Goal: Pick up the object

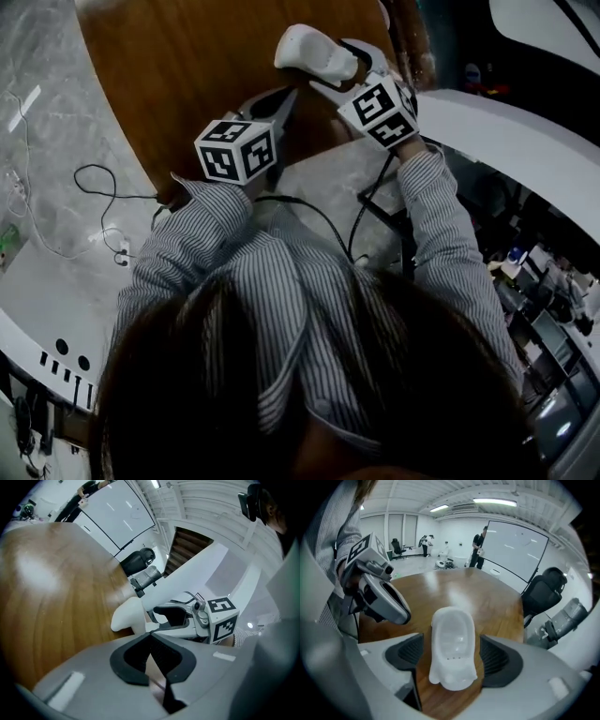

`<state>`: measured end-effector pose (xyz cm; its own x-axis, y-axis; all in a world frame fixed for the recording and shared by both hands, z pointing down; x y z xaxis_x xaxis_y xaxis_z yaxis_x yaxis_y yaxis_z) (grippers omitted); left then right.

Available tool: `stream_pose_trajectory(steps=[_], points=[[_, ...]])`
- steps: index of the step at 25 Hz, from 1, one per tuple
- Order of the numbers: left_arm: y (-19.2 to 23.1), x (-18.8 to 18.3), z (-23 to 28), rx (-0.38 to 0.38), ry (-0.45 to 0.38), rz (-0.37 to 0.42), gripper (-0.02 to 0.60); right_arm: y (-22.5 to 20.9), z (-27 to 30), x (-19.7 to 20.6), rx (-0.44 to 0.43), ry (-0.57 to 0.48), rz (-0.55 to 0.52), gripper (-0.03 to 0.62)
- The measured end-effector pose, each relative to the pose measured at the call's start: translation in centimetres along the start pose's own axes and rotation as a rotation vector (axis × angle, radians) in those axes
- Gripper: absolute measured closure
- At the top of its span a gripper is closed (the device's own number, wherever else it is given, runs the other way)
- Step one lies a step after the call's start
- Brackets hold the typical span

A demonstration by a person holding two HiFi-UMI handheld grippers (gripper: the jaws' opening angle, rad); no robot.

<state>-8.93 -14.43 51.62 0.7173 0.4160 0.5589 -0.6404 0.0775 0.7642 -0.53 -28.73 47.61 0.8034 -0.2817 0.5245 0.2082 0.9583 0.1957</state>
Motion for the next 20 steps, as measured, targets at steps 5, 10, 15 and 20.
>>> stream_pose_trajectory(steps=[5, 10, 15, 20], points=[[0.8, -0.3, 0.4, -0.016, -0.032, -0.044, 0.578, -1.0, 2.3, -0.5, -0.053, 0.045, -0.067, 0.204], [1.8, -0.3, 0.3, -0.033, -0.044, -0.065, 0.578, -1.0, 4.6, -0.4, -0.122, 0.076, -0.084, 0.198], [2.3, -0.2, -0.2, -0.049, -0.048, -0.066, 0.578, -1.2, 5.0, -0.7, -0.146, 0.063, -0.084, 0.194], [2.7, -0.2, 0.0, -0.052, -0.037, -0.072, 0.578, -1.5, 5.4, -0.8, -0.149, 0.072, -0.094, 0.194]])
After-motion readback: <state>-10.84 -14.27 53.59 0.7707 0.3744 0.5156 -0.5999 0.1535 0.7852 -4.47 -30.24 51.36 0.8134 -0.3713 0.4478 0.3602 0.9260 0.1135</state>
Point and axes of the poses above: the fingertips, and each gripper's own axes: z forward along the fingers, y to its left, x out of its underside, the point moved 9 cm from there along -z, backward along the fingers
